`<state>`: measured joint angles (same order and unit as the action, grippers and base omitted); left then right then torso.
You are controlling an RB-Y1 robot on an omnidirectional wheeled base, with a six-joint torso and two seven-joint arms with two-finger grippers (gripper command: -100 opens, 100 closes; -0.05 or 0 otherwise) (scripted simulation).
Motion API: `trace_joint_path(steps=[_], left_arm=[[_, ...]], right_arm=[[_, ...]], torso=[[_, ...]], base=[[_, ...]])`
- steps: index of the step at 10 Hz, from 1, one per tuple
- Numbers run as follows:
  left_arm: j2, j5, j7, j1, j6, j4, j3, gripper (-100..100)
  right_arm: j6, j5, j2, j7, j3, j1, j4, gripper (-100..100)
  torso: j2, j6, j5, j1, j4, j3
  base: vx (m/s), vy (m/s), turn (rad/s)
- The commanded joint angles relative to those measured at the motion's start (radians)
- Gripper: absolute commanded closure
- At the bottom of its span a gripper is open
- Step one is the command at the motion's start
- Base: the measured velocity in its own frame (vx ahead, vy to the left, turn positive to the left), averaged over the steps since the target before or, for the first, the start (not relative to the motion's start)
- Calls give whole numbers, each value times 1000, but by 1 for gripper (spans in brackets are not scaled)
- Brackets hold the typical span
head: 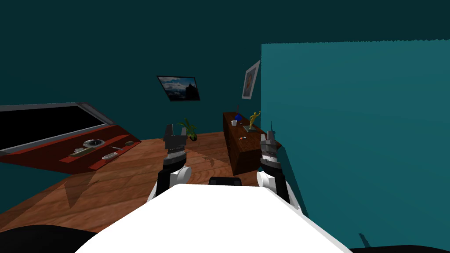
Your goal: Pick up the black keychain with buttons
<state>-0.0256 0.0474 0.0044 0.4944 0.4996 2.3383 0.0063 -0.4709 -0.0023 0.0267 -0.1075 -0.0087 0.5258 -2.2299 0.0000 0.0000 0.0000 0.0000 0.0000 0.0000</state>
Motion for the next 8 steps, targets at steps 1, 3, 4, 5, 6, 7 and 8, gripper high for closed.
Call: trace_joint_path(steps=[1,3,4,5,6,7,8], left_arm=[[0,0,0,0,0,0,0,0],[0,0,0,0,0,0,0,0],[0,0,0,0,0,0,0,0],[0,0,0,0,0,0,0,0],[0,0,0,0,0,0,0,0],[0,0,0,0,0,0,0,0],[0,0,0,0,0,0,0,0]], right_arm=[[2,13,-50,4,-11,4,4,-100],[4,27,-88,7,-22,8,7,-100],[5,44,-128,11,-36,14,11,-100],[7,66,-157,17,-53,20,16,-100],[7,66,-171,17,-53,20,16,-100],[9,91,-208,22,-72,28,22,-100],[10,120,-238,29,-94,37,28,-100]], torso=[[0,0,0,0,0,0],[0,0,0,2,0,0],[0,0,0,2,0,0],[-1,0,0,2,0,0],[-1,0,1,3,0,0],[-1,0,1,3,0,0],[-1,0,1,3,0,-1]], base=[[5,16,-29],[9,39,-31],[11,35,-33],[11,55,-67],[10,49,-25],[19,44,-46],[23,70,-81]])
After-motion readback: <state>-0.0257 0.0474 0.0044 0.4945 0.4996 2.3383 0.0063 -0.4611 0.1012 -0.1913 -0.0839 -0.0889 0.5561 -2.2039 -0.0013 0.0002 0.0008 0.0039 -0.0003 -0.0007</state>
